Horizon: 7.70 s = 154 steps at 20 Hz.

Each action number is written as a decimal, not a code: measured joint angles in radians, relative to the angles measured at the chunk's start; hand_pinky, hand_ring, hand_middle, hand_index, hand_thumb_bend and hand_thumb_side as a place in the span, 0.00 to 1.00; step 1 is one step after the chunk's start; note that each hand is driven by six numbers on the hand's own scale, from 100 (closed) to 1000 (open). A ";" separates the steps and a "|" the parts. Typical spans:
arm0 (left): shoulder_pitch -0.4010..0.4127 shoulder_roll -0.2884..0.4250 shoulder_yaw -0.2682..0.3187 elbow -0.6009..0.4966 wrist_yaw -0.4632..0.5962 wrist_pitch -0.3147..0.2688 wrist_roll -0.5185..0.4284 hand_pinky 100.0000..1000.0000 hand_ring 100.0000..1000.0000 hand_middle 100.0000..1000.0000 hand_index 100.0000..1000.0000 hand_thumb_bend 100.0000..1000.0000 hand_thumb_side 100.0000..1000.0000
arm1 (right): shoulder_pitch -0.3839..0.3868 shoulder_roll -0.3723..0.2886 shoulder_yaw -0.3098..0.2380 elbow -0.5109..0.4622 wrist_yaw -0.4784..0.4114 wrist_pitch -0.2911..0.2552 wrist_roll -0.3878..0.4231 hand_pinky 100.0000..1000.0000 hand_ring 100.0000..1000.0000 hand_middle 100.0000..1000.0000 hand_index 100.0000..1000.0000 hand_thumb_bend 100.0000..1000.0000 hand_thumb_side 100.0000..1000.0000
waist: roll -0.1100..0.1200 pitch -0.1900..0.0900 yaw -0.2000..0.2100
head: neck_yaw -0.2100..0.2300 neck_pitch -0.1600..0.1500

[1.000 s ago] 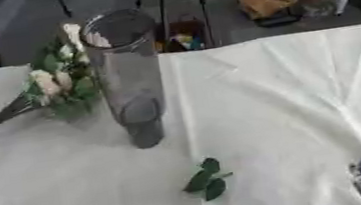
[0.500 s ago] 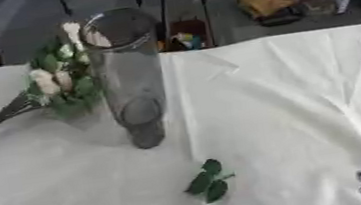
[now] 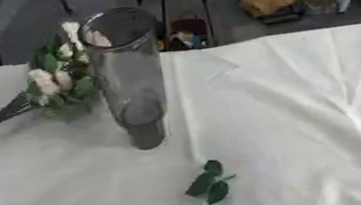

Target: Arrange flowers into the vase.

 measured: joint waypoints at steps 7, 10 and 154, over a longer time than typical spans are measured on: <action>-0.040 -0.041 -0.036 0.073 -0.074 -0.032 -0.066 0.92 1.00 1.00 1.00 0.60 0.99 | 0.001 0.001 0.007 0.000 -0.001 0.000 0.005 0.57 0.63 0.53 0.73 0.00 1.00 | 0.001 0.003 -0.007 | 0.012 -0.007; -0.044 -0.053 -0.045 0.090 -0.105 -0.044 -0.088 0.88 1.00 1.00 1.00 0.54 0.93 | 0.001 0.004 0.007 0.000 -0.003 0.001 0.008 0.57 0.63 0.52 0.73 0.00 1.00 | 0.001 0.006 -0.007 | 0.015 -0.008; -0.122 -0.235 0.014 0.408 -0.253 0.114 0.501 0.00 0.00 0.00 0.00 0.00 0.33 | -0.008 0.044 0.050 0.000 -0.120 0.035 0.039 0.61 0.65 0.48 0.72 0.00 1.00 | 0.018 0.074 -0.087 | 0.109 -0.076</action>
